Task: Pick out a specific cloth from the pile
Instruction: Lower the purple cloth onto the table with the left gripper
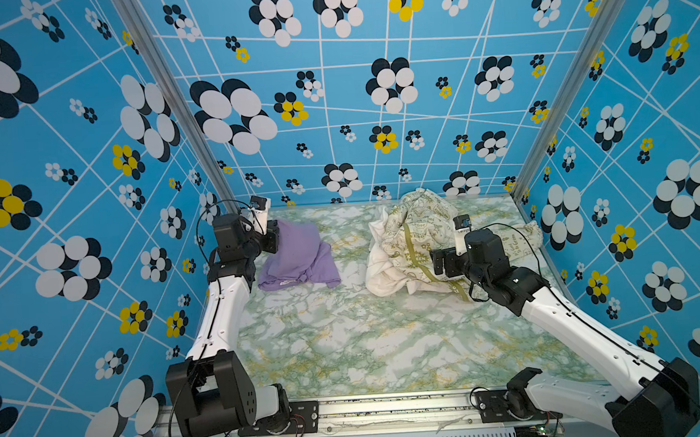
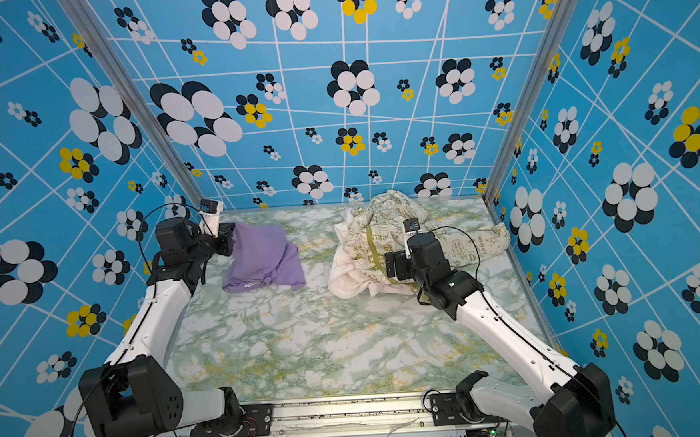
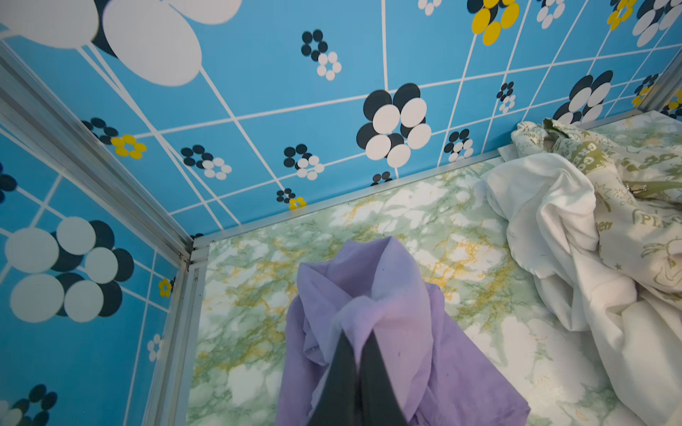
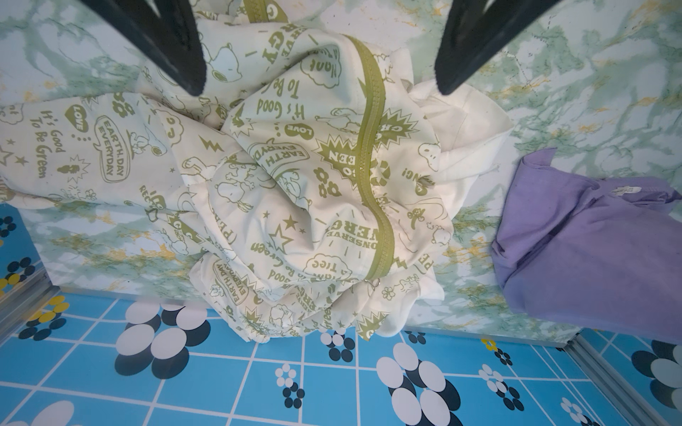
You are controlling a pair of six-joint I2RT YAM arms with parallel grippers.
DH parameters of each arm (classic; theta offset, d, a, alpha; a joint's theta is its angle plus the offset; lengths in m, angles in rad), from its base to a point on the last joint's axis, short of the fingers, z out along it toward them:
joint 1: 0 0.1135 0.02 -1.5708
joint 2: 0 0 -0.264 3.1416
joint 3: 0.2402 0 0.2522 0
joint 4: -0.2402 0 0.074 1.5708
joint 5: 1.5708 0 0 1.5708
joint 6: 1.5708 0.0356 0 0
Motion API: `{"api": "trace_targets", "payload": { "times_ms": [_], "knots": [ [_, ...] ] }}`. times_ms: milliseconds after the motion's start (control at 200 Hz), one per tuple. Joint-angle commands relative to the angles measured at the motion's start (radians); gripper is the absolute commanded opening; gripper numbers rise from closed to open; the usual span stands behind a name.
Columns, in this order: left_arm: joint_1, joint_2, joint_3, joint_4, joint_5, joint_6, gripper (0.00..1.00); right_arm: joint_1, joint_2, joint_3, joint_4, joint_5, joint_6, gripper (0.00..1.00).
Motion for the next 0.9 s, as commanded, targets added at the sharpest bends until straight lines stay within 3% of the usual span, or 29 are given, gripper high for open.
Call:
{"api": "trace_targets", "payload": {
  "times_ms": [0,565,895],
  "knots": [
    [0.003,-0.035,-0.075,0.108,0.017,-0.043,0.0,-0.005,-0.014,-0.017,0.011,-0.009,0.013,0.99],
    [-0.001,-0.027,-0.319,0.192,0.008,-0.136,0.0,-0.007,-0.013,-0.034,-0.002,0.003,0.014,0.99],
    [-0.006,-0.032,-0.386,0.208,-0.008,-0.184,0.17,-0.009,-0.005,-0.042,-0.005,0.008,0.013,0.99]
  ]
}}
